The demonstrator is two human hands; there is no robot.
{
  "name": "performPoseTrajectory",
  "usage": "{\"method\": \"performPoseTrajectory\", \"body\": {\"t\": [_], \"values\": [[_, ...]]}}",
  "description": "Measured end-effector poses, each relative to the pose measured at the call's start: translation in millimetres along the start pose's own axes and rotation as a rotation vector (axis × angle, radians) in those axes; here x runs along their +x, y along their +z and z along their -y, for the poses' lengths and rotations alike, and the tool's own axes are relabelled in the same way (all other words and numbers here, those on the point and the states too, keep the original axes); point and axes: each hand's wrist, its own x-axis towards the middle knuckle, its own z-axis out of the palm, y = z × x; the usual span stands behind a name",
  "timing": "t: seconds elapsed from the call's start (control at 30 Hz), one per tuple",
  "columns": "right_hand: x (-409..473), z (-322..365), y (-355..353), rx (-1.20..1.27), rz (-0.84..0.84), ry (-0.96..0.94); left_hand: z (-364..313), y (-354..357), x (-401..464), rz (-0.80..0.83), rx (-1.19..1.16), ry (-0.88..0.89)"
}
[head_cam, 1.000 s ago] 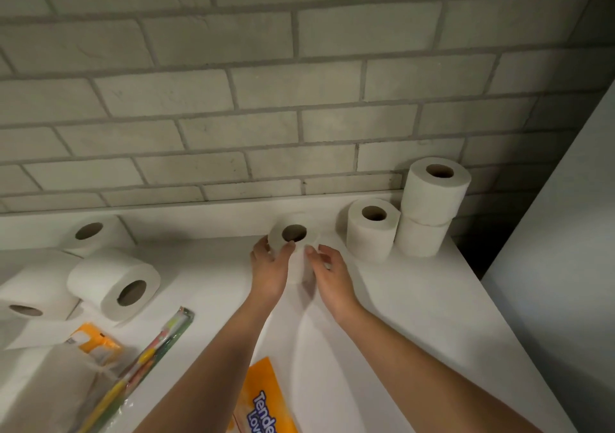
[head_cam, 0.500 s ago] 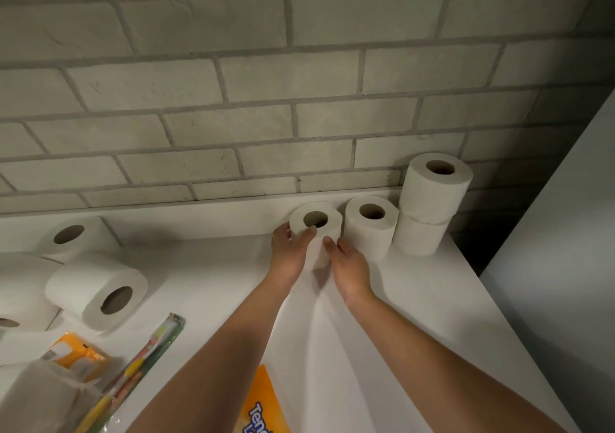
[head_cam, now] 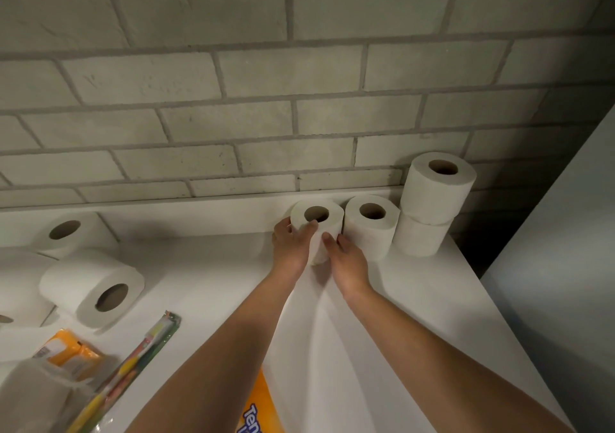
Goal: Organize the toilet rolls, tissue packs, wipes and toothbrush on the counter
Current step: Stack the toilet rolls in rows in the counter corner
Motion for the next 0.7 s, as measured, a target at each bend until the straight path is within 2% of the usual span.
{"method": "performPoseTrajectory", "body": {"t": [0.53,0.7], "values": [[-4,4,-4,-0.028,0.012,0.023,13,-1,10,0.016,0.028,-0.012],[-17,4,-6,-0.097,0.005,0.029,-11,-17,-26,-0.024,0.08,-0.008]]}}
